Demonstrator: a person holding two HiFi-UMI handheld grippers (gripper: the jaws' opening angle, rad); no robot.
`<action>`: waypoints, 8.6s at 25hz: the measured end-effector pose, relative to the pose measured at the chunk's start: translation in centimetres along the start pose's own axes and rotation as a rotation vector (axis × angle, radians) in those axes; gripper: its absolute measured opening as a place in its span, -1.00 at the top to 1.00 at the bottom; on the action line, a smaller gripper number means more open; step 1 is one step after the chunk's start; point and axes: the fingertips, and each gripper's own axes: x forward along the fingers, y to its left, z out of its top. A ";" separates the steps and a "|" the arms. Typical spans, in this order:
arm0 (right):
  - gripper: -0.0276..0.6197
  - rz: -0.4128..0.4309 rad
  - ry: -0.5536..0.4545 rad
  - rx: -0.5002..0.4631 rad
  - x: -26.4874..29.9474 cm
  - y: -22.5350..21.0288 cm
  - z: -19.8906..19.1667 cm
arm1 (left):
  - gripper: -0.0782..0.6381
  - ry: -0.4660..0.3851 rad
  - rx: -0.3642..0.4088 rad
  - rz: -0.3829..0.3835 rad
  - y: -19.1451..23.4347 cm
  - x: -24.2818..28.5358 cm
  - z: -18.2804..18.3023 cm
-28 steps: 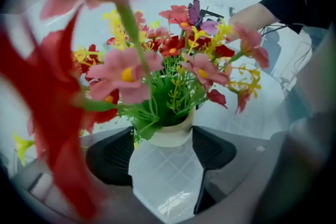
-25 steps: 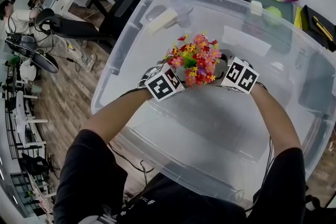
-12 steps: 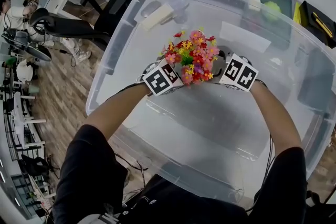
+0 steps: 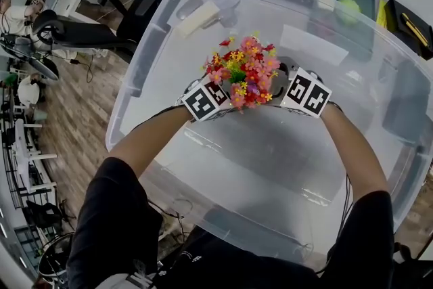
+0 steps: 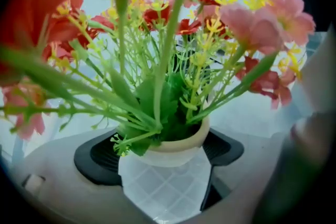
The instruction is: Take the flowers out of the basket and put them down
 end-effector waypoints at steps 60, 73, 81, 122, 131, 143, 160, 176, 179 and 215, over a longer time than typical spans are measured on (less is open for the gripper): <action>-0.45 -0.176 -0.063 -0.049 -12.7 2.7 10.6 | -0.51 -0.156 0.164 0.052 -4.7 -10.3 11.9; -0.45 -0.214 -0.063 -0.083 -16.2 5.8 13.5 | -0.51 -0.178 0.187 0.087 -7.7 -13.7 13.7; -0.45 -0.222 -0.078 -0.087 -17.8 8.1 14.5 | -0.51 -0.185 0.204 0.099 -10.1 -15.4 14.6; -0.45 -0.249 -0.145 -0.155 -24.6 15.2 19.4 | -0.51 -0.296 0.270 0.162 -18.5 -22.0 19.3; -0.45 -0.231 -0.160 -0.130 -22.5 16.6 21.5 | -0.51 -0.300 0.258 0.157 -18.3 -24.6 17.0; -0.45 -0.227 -0.179 -0.145 -20.6 18.9 25.0 | -0.51 -0.344 0.272 0.177 -18.7 -28.6 14.9; -0.45 -0.133 -0.211 -0.201 -16.8 20.9 29.6 | -0.51 -0.353 0.210 0.269 -17.8 -33.6 11.2; -0.45 -0.047 -0.230 -0.264 -11.9 25.4 34.0 | -0.51 -0.381 0.156 0.359 -18.6 -39.1 5.6; -0.45 -0.023 -0.232 -0.277 -9.9 25.3 34.9 | -0.51 -0.382 0.134 0.374 -17.5 -40.0 4.0; -0.45 0.279 -0.273 -0.436 5.1 36.3 43.3 | -0.51 -0.381 -0.085 0.632 -18.8 -51.0 -13.2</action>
